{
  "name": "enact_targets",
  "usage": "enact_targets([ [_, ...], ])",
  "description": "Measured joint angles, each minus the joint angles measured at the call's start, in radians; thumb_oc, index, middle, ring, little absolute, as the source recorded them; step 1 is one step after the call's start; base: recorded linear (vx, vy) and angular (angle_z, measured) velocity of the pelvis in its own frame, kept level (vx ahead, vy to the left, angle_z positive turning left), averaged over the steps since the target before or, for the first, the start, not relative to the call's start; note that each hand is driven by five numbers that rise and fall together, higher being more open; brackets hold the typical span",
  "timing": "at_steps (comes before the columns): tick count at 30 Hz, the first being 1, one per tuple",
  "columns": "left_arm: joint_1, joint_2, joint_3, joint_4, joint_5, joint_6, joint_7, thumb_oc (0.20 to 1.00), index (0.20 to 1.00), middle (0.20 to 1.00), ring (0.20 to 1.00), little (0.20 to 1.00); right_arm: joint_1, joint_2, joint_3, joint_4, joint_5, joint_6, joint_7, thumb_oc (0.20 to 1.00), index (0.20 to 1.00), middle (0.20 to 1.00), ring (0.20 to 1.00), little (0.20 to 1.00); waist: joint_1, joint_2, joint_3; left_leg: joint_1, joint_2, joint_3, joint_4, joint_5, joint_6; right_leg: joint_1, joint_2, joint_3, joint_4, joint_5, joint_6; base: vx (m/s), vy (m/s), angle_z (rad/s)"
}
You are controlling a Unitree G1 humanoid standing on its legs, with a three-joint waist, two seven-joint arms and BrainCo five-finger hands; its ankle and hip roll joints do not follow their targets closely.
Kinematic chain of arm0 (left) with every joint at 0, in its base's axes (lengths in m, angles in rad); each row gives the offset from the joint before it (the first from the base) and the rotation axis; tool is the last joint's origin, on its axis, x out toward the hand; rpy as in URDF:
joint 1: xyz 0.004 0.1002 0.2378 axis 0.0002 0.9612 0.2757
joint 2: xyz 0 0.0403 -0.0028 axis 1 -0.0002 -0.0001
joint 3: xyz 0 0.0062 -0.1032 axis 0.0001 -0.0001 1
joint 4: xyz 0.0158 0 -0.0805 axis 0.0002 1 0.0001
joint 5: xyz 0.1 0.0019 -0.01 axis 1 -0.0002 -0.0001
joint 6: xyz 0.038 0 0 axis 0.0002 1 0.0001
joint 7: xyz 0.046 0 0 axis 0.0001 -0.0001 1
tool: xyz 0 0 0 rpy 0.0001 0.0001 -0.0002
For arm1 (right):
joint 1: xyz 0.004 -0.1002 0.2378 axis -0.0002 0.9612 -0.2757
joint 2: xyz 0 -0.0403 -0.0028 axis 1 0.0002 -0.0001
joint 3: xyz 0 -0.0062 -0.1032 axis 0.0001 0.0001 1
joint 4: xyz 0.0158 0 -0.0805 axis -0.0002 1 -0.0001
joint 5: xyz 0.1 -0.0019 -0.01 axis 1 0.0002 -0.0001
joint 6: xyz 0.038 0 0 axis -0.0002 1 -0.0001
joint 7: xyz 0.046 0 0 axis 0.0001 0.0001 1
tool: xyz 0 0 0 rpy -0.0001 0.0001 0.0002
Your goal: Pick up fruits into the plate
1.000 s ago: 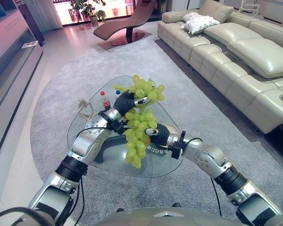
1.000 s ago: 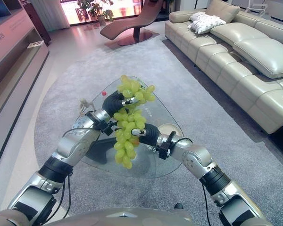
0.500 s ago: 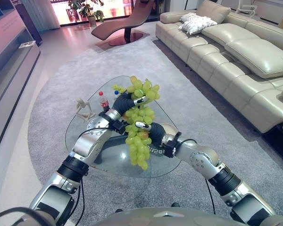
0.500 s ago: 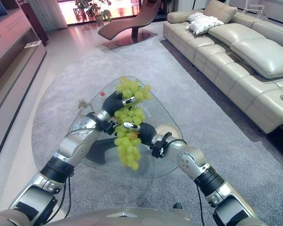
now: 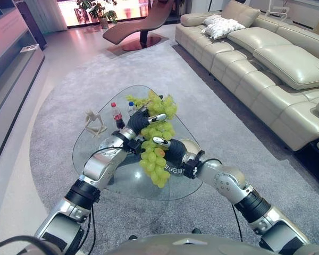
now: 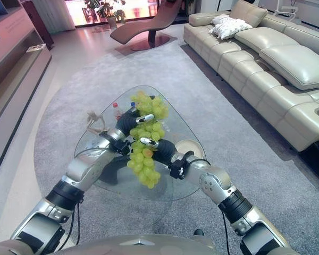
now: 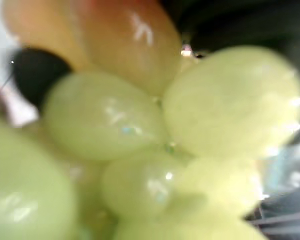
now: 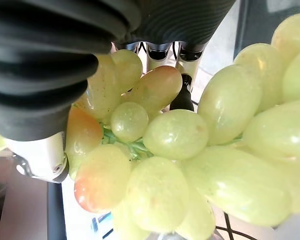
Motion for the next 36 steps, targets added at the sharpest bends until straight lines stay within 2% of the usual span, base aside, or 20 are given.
enact_targets([
  [5,0.103,-0.006,0.022,0.026,0.000,0.001,-0.037,1.000,1.000,1.000,1.000,1.000,0.072,0.003,-0.074,0.024,0.018,-0.047,0.000,0.200,0.200,0.200,0.200,0.200,0.001,0.001,0.008,-0.010,0.000,-0.006,0.000,-0.001,0.001,-0.004,-0.002,-0.007,0.000,-0.003,-0.003,-0.01,0.012,0.04],
  [10,0.217,-0.012,0.053,0.167,0.004,-0.002,-0.044,1.000,1.000,1.000,1.000,1.000,0.095,0.000,-0.181,0.057,0.035,-0.117,-0.015,0.200,0.200,0.200,0.200,0.200,0.007,0.004,0.021,-0.029,0.000,-0.012,0.000,0.001,0.003,-0.021,-0.001,-0.011,0.000,-0.001,0.001,-0.01,0.000,0.01],
  [15,0.259,-0.016,0.069,0.313,0.022,-0.011,-0.042,1.000,1.000,1.000,1.000,1.000,0.095,-0.005,-0.240,0.134,0.035,-0.152,-0.037,0.200,0.200,0.200,0.200,0.200,0.021,0.007,0.063,-0.032,-0.002,-0.016,0.000,0.001,0.003,-0.021,0.000,-0.015,0.000,-0.001,0.001,-0.01,0.002,0.02],
  [20,0.276,-0.023,0.102,0.493,0.061,-0.014,0.001,1.000,1.000,1.000,1.000,1.000,0.093,-0.012,-0.286,0.220,0.030,-0.160,-0.068,0.200,0.200,0.200,0.200,0.200,0.023,0.009,0.101,-0.055,-0.003,-0.022,0.003,0.006,0.000,-0.041,0.000,-0.021,0.000,0.002,-0.003,-0.05,0.007,0.03],
  [24,0.267,-0.042,0.132,0.623,0.070,-0.049,0.069,1.000,1.000,1.000,1.000,1.000,0.058,-0.038,-0.312,0.333,-0.047,-0.180,-0.090,0.200,0.200,0.200,0.200,0.200,0.022,0.012,0.120,-0.100,-0.010,-0.035,0.005,0.014,-0.001,-0.079,-0.001,-0.030,0.000,0.004,-0.003,-0.16,0.001,0.06],
  [27,0.221,-0.059,0.149,0.735,0.103,-0.057,0.139,1.000,1.000,1.000,1.000,1.000,-0.036,-0.106,-0.323,0.474,-0.119,-0.189,-0.134,0.200,0.200,0.200,0.200,0.200,0.028,0.018,0.182,-0.155,-0.014,-0.049,0.005,0.036,0.003,-0.126,-0.002,-0.037,0.005,0.020,-0.008,-0.12,-0.015,0.12],
  [30,0.204,-0.062,0.160,0.834,0.140,-0.078,0.199,1.000,1.000,1.000,1.000,1.000,-0.105,-0.168,-0.349,0.604,-0.186,-0.203,-0.159,0.200,0.200,0.200,0.200,0.200,0.051,0.021,0.272,-0.181,-0.015,-0.058,0.005,0.043,0.004,-0.146,-0.001,-0.043,0.005,0.025,-0.010,-0.07,-0.021,0.06],
  [36,0.169,-0.063,0.186,0.948,0.238,-0.125,0.280,1.000,1.000,1.000,1.000,1.000,-0.217,-0.233,-0.381,0.738,-0.269,-0.232,-0.170,0.200,0.200,0.200,0.200,0.200,0.076,0.020,0.400,-0.255,-0.016,-0.088,0.024,0.051,0.004,-0.195,-0.001,-0.067,0.006,0.033,-0.016,-0.07,-0.049,0.13],
])
